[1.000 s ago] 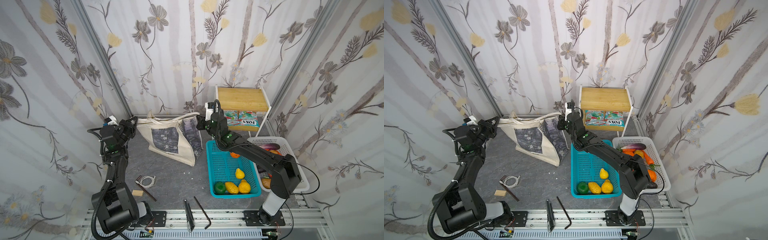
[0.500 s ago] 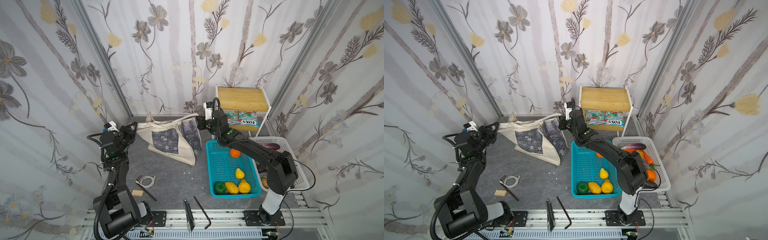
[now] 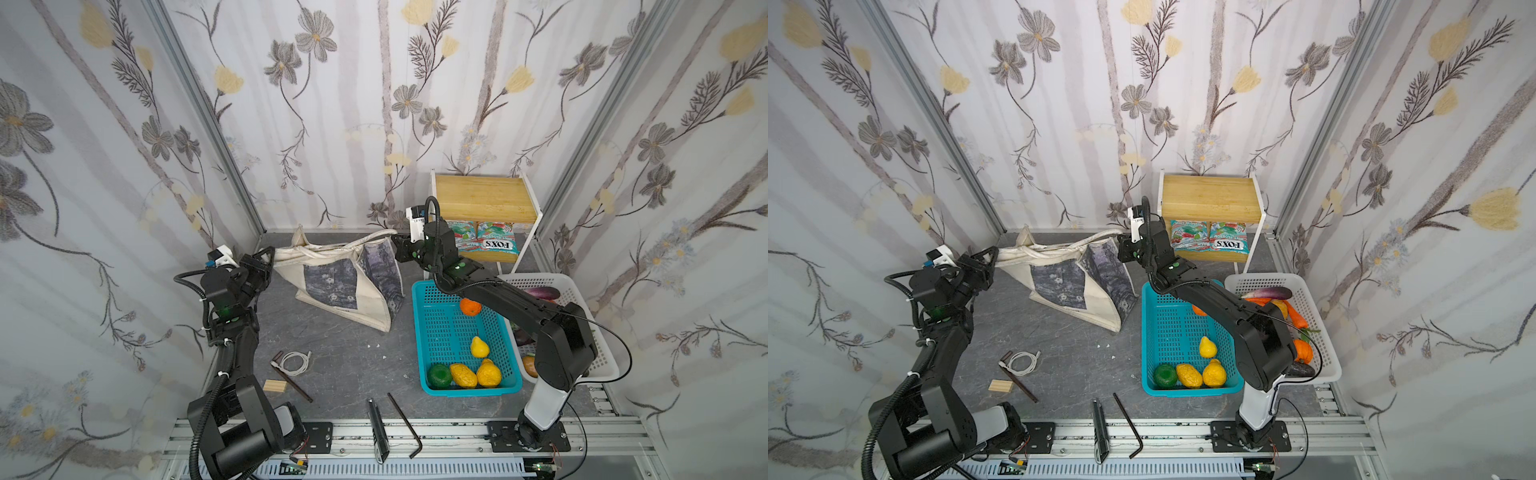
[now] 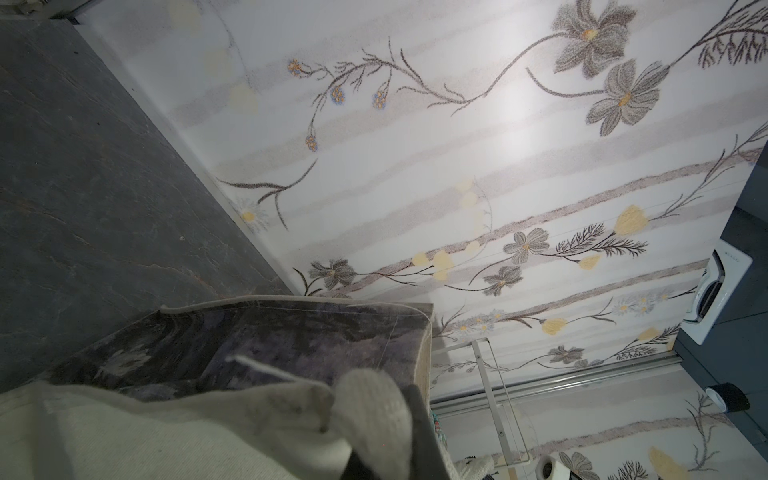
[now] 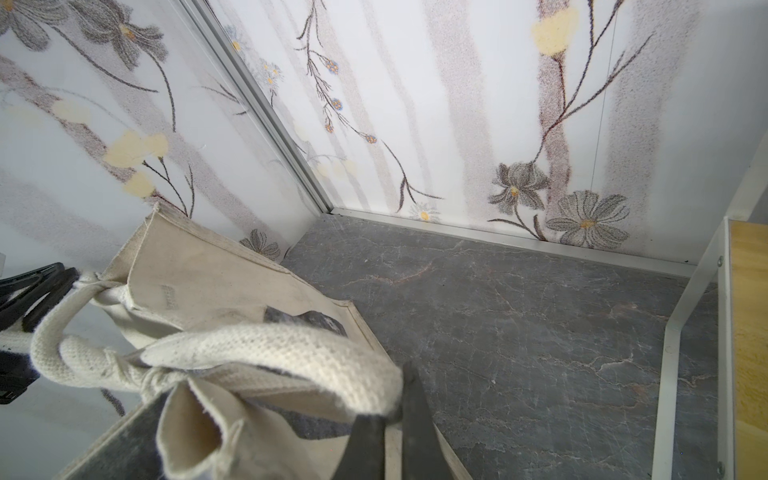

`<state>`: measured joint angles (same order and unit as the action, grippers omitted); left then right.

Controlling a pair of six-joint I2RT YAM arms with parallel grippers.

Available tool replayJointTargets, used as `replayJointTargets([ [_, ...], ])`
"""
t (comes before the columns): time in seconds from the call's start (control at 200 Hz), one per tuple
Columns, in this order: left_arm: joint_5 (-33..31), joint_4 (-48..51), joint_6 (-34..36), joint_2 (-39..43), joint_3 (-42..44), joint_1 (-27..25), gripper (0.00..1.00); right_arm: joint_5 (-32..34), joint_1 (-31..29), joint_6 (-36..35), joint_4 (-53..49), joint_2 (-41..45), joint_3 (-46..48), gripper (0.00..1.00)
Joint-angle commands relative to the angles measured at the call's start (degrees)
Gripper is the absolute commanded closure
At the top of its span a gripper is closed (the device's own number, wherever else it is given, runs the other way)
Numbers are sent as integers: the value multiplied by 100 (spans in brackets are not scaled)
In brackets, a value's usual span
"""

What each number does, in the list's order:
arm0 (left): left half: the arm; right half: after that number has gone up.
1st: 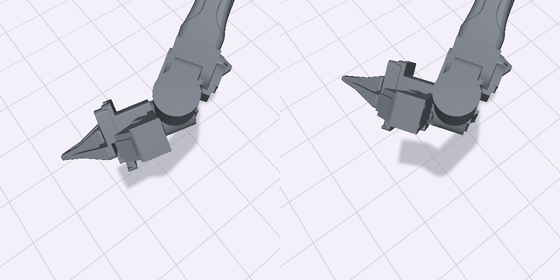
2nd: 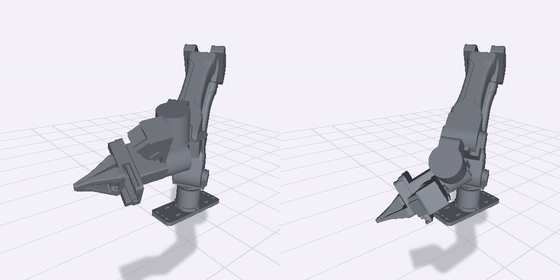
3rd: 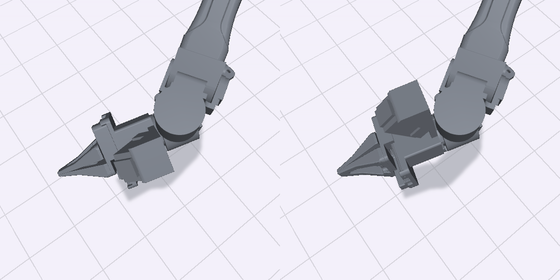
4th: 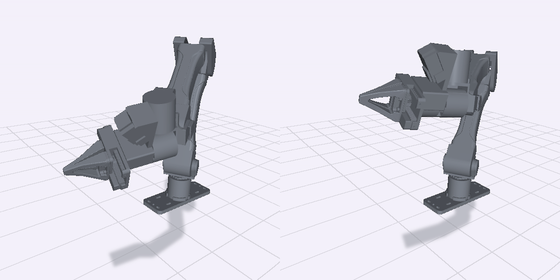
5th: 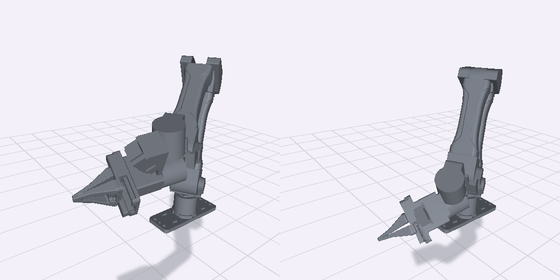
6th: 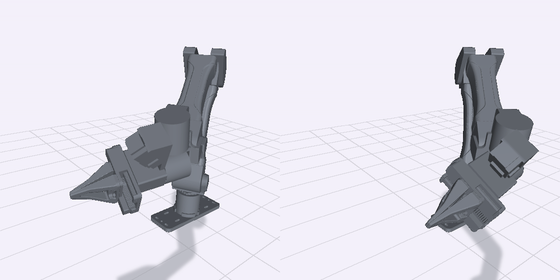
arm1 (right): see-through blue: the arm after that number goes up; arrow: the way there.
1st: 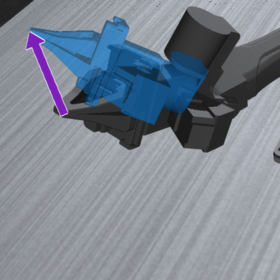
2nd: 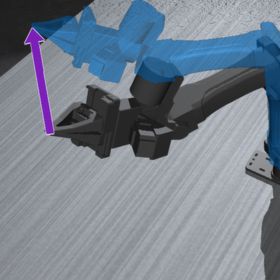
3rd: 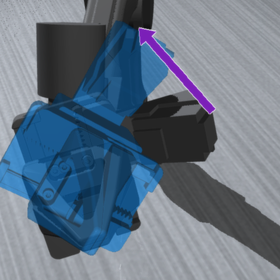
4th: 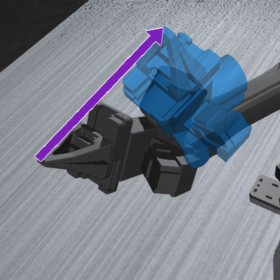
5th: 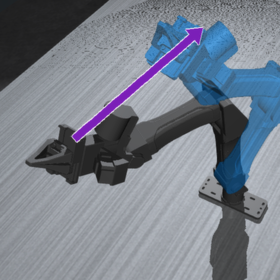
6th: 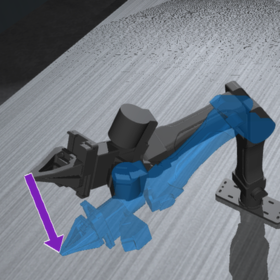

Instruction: Place the food into the grocery bag and tie it

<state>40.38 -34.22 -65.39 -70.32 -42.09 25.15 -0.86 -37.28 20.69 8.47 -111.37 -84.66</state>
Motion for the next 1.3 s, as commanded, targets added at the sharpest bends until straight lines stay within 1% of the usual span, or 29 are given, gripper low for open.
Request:
replayJointTargets([
  [0.0,-1262,7,70,57,54,-70,100,2013,126,-159,-4,22,-57,100],
  [0.115,-1617,7,105,124,108,-528,100,1978,60,-350,-295,-201,-610,100],
  [0.25,-1823,3,79,124,51,-921,100,2021,15,-479,-460,-442,-1076,100],
  [0.475,-1884,3,87,233,160,-1208,100,2039,1,-643,-772,-749,-1595,100],
  [0.555,-1933,3,31,299,248,-1283,93,1912,-2,-663,-855,-768,-1774,100],
  [0.635,-1933,3,56,326,271,-1293,89,1851,-49,-683,-843,-676,-1712,93],
  [0.675,-1915,3,100,335,255,-1293,85,1766,-77,-777,-780,-595,-1611,86],
  [0.7,-1902,3,128,340,241,-1293,79,1703,-109,-840,-720,-531,-1528,79],
  [0.744,-1887,3,157,352,220,-1293,63,1628,-172,-975,-627,-396,-1361,63],
  [0.799,-1859,3,188,377,193,-1293,53,1631,-246,-1085,-490,-202,-1142,47],
  [0.839,-1840,4,198,404,177,-1293,47,1644,-291,-1147,-394,-52,-993,41],
  [0.879,-1826,14,202,438,166,-1293,33,1652,-328,-1180,-310,93,-856,37],
  [0.894,-1823,10,202,452,170,-1293,24,1648,-347,-1186,-289,150,-808,36],
  [0.919,-1816,11,202,479,170,-1289,12,1637,-357,-1189,-245,239,-732,35],
  [0.929,-1810,14,208,494,178,-1290,5,1641,-363,-1190,-231,278,-706,35],
  [0.944,-1792,12,210,520,187,-1285,1,1626,-373,-1183,-215,328,-663,35],
  [1.019,-1744,48,231,682,257,-1278,0,1557,-424,-1190,-149,604,-473,34],
  [1.064,-1782,286,314,792,227,-1275,0,1529,-465,-1207,-78,781,-339,32],
  [1.084,-1807,491,397,827,165,-1271,0,1515,-474,-1207,-21,873,-261,23],
  [1.114,-1850,809,581,865,45,-1267,0,1495,-482,-1207,72,993,-140,20],
  [1.134,-1880,1068,714,891,-36,-1267,0,1491,-489,-1201,131,1081,-56,9],
  [1.159,-1909,1326,875,920,-124,-1267,0,1471,-482,-1176,190,1191,45,4],
  [1.244,-1936,2120,1423,1080,-365,-1267,0,1456,-489,-1094,260,1548,349,2],
  [1.259,-1945,2264,1517,1127,-384,-1267,0,1455,-491,-1086,254,1629,408,1],
  [1.294,-1927,2483,1722,1260,-359,-1259,0,1484,-491,-1063,234,1813,557,1],
])
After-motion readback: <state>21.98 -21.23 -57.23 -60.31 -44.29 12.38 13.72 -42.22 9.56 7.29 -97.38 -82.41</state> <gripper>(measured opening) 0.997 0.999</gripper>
